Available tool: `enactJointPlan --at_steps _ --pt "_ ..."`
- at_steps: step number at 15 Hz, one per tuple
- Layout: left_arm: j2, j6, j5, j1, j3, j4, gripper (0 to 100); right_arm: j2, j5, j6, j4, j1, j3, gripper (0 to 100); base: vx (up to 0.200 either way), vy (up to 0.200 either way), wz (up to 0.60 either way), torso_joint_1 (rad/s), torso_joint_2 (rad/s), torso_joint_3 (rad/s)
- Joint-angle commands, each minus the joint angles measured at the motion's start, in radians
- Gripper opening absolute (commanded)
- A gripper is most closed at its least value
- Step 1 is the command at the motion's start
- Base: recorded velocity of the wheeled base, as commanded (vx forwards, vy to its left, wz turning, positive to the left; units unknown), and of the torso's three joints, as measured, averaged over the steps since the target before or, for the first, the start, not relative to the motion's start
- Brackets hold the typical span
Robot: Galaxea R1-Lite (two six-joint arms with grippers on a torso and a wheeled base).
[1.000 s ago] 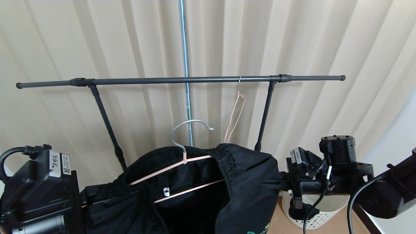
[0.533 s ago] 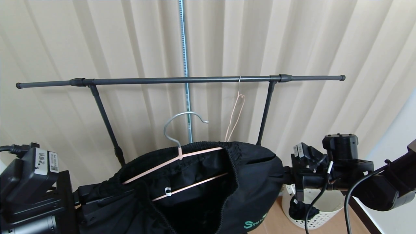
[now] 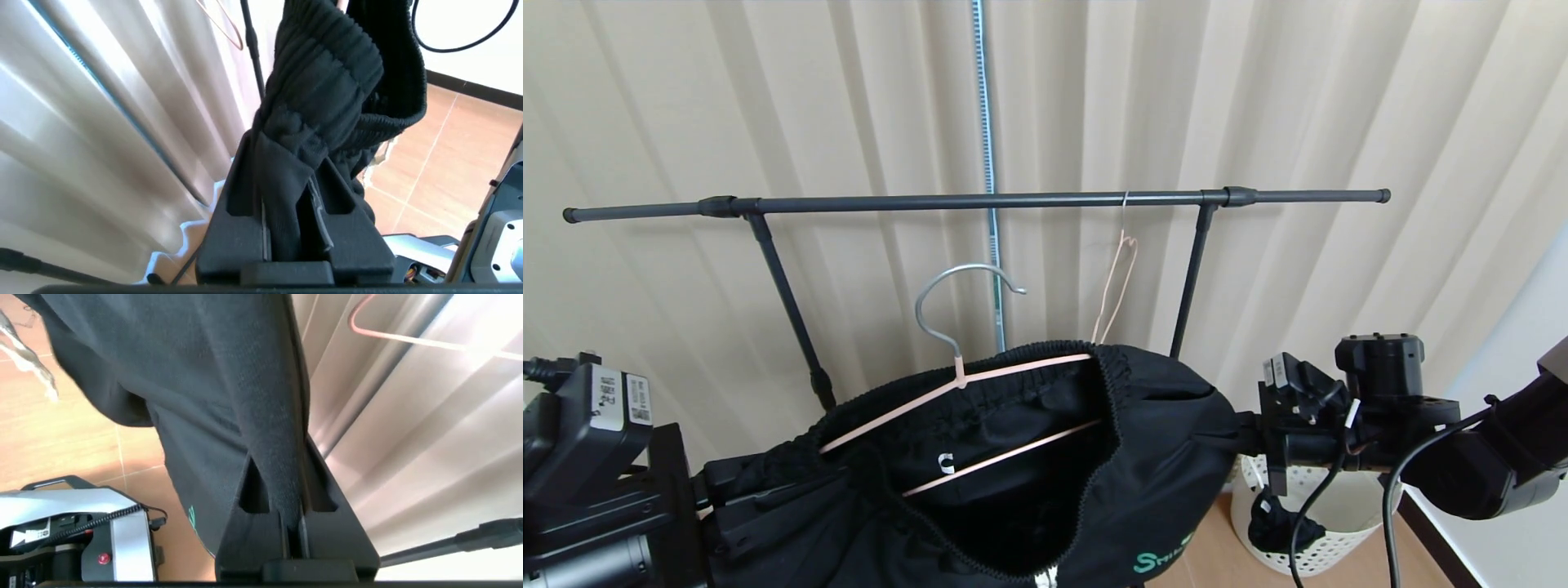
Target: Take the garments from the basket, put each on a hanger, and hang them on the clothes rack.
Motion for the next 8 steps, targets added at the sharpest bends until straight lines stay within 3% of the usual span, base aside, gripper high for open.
enactJointPlan --at_steps 1,8 --pt "0.003 -0.007 0.0 0.002 -0.001 -0.001 0 0.004 0.0 0.0 0.0 -0.001 -0.001 0 0.0 0.0 0.0 0.0 0.0 0.0" --pt "0.003 -0.024 0.0 0.002 -0.001 0.001 0 -0.006 -0.087 0.017 0.009 0.01 -0.001 0 0.0 0.0 0.0 0.0 0.0 0.0"
